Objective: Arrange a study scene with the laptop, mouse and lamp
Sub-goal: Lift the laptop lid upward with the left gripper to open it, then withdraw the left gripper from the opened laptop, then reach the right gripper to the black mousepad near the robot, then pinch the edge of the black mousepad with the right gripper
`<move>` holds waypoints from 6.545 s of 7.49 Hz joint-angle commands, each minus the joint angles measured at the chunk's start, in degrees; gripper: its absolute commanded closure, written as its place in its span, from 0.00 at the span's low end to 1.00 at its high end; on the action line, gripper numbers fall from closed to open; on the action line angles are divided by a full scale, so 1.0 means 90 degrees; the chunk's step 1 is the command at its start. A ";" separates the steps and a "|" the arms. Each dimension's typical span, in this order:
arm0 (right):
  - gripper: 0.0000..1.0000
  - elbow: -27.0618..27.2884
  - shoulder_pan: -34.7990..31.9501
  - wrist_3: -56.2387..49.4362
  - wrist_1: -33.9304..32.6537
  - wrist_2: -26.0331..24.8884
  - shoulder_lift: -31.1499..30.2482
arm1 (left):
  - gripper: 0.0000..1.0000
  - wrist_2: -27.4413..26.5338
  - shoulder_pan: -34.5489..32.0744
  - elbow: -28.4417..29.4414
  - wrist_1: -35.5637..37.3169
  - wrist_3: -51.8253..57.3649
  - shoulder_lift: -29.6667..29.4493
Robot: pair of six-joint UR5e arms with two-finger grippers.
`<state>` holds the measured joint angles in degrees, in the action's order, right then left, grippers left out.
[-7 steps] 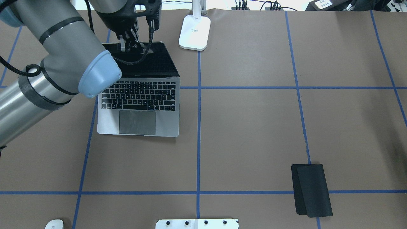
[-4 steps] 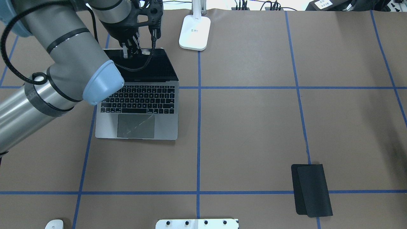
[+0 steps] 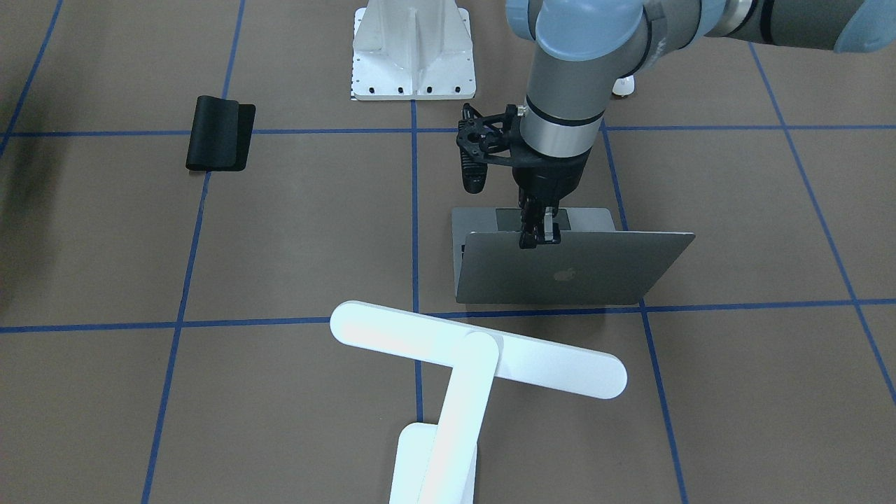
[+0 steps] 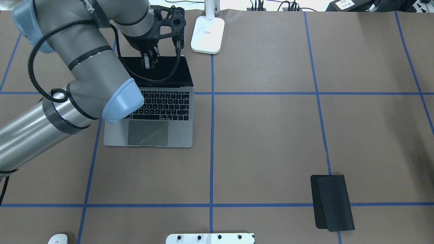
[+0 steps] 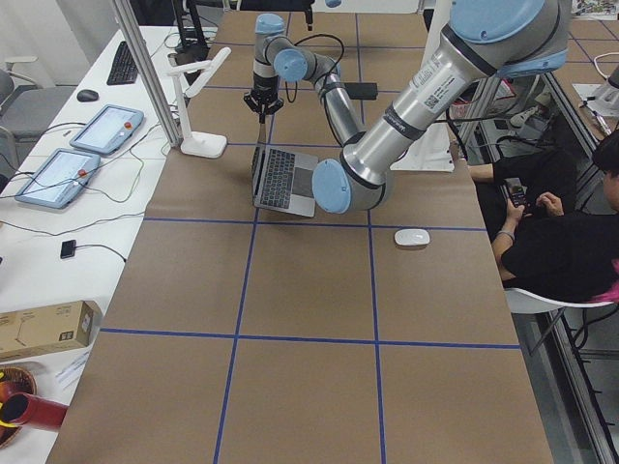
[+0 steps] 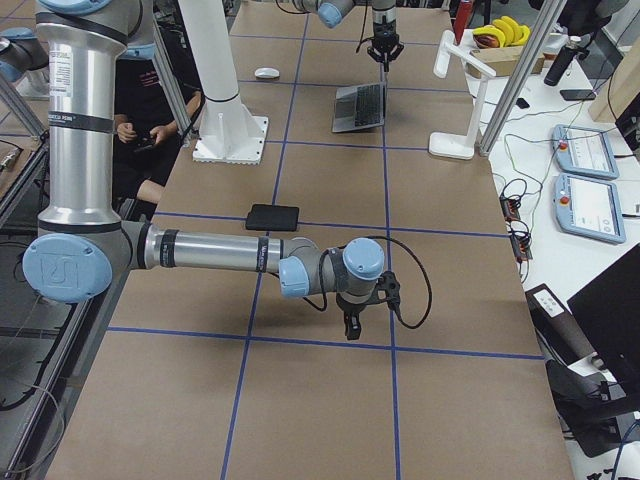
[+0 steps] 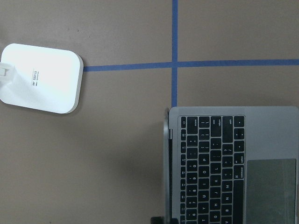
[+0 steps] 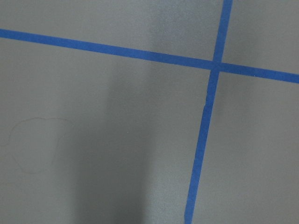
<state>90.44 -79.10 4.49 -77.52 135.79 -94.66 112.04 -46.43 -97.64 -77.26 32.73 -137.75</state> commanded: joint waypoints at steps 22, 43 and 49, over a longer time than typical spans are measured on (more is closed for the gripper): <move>0.00 0.3451 0.4306 0.4559 0.0136 0.0087 -0.1094 | 0.00 0.2395 -0.2732 -0.2236 -0.2206 -0.4672 0.6790; 0.54 0.1885 0.5098 0.4687 0.0058 0.0557 -0.0009 | 0.00 0.2238 -0.2732 -0.2295 -0.3280 -0.4466 0.7532; 0.87 0.2051 0.5078 0.4696 0.0058 0.0246 0.0030 | 0.00 0.2238 -0.2732 -0.2295 -0.3427 -0.4466 0.7640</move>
<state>108.47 -33.84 46.73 -76.99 139.93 -94.48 132.19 -71.02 -118.30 -108.05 -7.47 -69.04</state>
